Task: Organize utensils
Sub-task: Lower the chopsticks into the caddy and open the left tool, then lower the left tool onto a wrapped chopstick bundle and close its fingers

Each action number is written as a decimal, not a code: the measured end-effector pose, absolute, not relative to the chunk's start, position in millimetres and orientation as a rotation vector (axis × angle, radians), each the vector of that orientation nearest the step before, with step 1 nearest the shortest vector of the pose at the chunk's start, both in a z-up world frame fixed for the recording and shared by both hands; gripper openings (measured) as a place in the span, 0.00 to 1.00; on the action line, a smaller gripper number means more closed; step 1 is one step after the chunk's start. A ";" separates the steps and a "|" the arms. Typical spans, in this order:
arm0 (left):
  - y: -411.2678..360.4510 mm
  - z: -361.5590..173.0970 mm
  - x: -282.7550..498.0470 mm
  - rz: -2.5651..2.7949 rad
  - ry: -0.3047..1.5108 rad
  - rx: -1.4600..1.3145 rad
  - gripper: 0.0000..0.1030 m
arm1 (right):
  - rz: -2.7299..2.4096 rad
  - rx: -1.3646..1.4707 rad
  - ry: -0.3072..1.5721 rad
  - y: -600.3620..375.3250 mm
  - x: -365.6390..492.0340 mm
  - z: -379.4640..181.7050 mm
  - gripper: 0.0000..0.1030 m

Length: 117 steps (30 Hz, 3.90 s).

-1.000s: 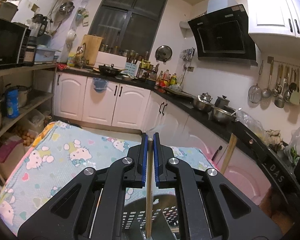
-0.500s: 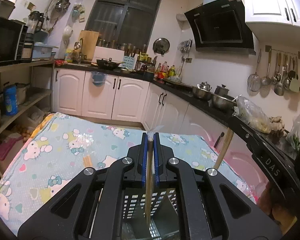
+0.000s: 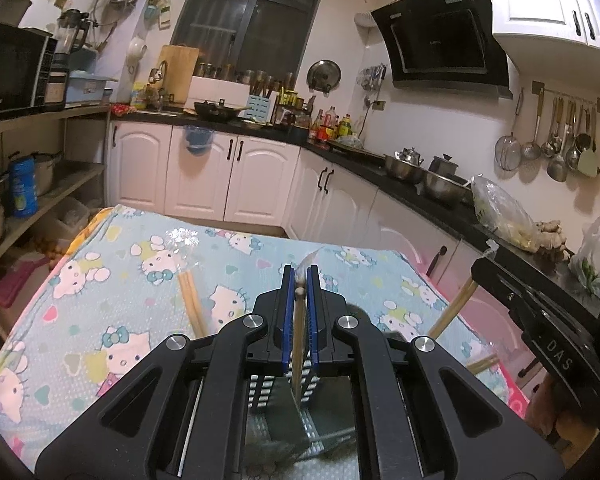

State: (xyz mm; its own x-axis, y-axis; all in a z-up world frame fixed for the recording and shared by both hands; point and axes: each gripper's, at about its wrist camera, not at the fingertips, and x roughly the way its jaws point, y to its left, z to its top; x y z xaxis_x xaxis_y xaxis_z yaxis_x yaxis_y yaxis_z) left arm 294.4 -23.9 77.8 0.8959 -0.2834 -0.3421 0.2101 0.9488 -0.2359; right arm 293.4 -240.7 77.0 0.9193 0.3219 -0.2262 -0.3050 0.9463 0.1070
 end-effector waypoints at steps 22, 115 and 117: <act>-14.3 59.7 272.9 -0.254 0.512 -0.235 0.18 | 0.337 0.093 0.347 -252.4 268.5 66.6 0.14; 37.3 -54.1 153.2 -0.168 0.944 -0.133 0.56 | 0.618 -0.094 0.768 -153.5 198.1 -16.2 0.52; 32.3 -58.6 157.3 -0.167 0.961 -0.115 0.55 | 0.622 -0.095 0.784 -152.3 202.4 -19.0 0.52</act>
